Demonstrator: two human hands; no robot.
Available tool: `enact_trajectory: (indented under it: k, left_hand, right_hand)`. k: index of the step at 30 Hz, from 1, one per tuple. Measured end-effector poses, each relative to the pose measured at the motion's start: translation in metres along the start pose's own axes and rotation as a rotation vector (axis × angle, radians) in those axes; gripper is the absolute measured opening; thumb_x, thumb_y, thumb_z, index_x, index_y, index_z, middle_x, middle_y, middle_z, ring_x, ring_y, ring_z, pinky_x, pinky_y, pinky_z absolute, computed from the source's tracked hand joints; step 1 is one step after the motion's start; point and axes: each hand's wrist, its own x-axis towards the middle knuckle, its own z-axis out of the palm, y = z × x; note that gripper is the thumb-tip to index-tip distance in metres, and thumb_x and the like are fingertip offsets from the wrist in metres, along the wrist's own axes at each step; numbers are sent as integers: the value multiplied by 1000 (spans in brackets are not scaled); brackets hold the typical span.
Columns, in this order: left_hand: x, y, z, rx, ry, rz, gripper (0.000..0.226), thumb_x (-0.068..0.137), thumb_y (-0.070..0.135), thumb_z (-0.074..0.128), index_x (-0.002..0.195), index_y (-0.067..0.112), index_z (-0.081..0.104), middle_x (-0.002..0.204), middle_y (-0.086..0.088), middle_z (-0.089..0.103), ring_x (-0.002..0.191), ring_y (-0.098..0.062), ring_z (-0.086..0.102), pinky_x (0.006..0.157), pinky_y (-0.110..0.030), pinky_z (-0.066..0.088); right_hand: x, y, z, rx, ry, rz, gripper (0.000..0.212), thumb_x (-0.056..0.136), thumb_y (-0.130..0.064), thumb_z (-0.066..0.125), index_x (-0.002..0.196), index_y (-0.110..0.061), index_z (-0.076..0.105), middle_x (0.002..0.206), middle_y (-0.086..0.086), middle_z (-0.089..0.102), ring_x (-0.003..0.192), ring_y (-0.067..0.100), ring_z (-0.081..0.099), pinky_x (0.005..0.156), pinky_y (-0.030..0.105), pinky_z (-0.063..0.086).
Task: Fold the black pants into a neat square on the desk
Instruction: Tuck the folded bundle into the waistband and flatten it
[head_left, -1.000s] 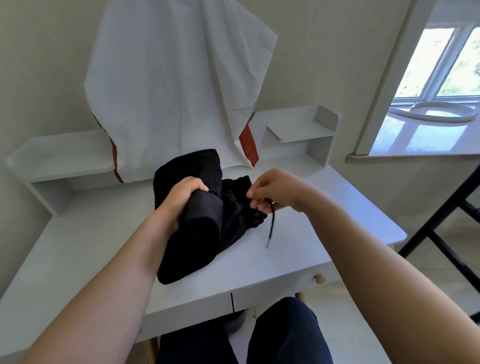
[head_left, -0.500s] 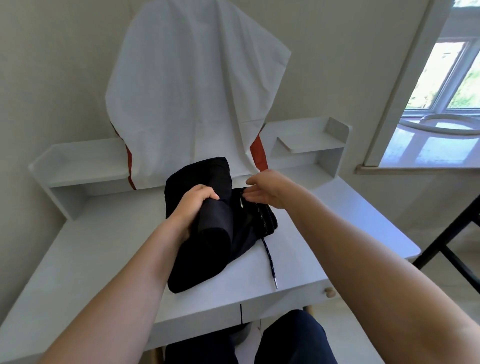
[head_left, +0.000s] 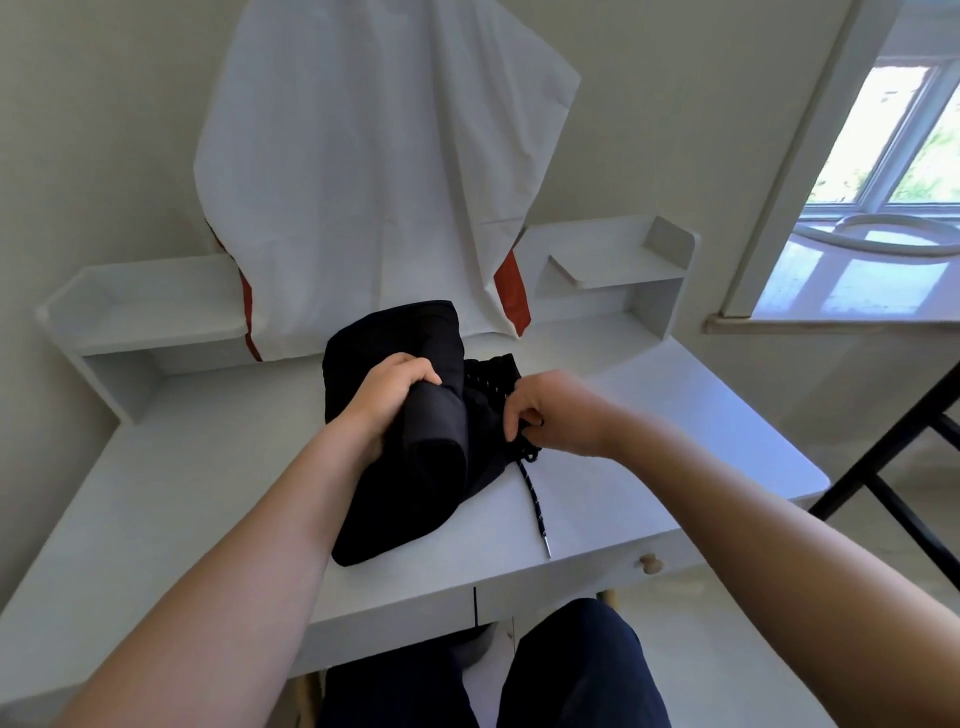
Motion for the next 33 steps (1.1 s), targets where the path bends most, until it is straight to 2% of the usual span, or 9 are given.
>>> enact_trajectory:
  k: [4,7,11,14,17,21,26,29,33]
  left_hand:
    - [0,0,-1,23,12,-5,11,60,26,65,50,25,61,60,9,53,66,-12,50,61,-27,39]
    - [-1,2,-2,35,20,-4,8,58,28,65,50,26,62,60,10,53,66,-12,50,61,-27,38]
    - [-2,5,1,49,25,-2,8,56,28,65,50,25,61,65,6,51,67,-14,49,61,-29,38]
    - [-2,7,1,48,30,-4,9,56,27,65,50,23,59,62,6,51,65,-14,48,60,-29,38]
    - [-2,7,-2,51,30,-5,12,60,25,64,49,24,60,57,10,51,64,-13,48,59,-27,37]
    - [-3,8,-3,52,24,-1,11,59,26,64,50,23,59,62,7,51,66,-14,48,60,-29,38]
    - [-5,12,-6,43,31,-4,11,57,27,64,49,24,58,60,8,51,64,-13,48,59,-28,38]
    - [-6,16,-7,44,42,-6,12,55,28,64,47,23,56,62,6,49,65,-14,47,60,-30,37]
    - [-6,20,-8,68,60,1,12,54,27,64,48,23,55,63,6,47,67,-15,45,63,-32,36]
  right_hand:
    - [-9,10,4,222,117,112,15,73,-17,77,77,-26,65,70,-6,57,58,5,47,60,24,44]
    - [-12,17,11,212,72,266,44,61,-39,89,76,-22,51,72,-4,53,64,13,46,59,29,39]
    - [-14,17,23,43,-78,457,67,60,-50,87,98,0,63,95,15,62,91,30,58,78,37,49]
    - [-14,12,39,33,-75,503,43,68,-45,82,69,-7,62,67,3,52,65,19,49,56,29,40]
    - [-10,14,44,67,-16,550,28,77,-21,69,66,3,58,66,7,41,61,20,37,52,26,29]
    - [-7,20,38,-78,-23,477,41,73,-21,64,50,-10,31,54,3,26,51,17,26,46,26,21]
    - [5,26,32,-187,92,383,23,73,-6,53,56,-9,38,55,5,41,57,25,43,45,27,27]
    - [7,34,41,141,261,381,19,73,10,49,77,-5,60,75,5,61,72,25,59,56,31,46]
    - [6,36,51,743,315,365,43,76,24,37,107,-3,53,104,9,58,86,27,59,74,42,52]
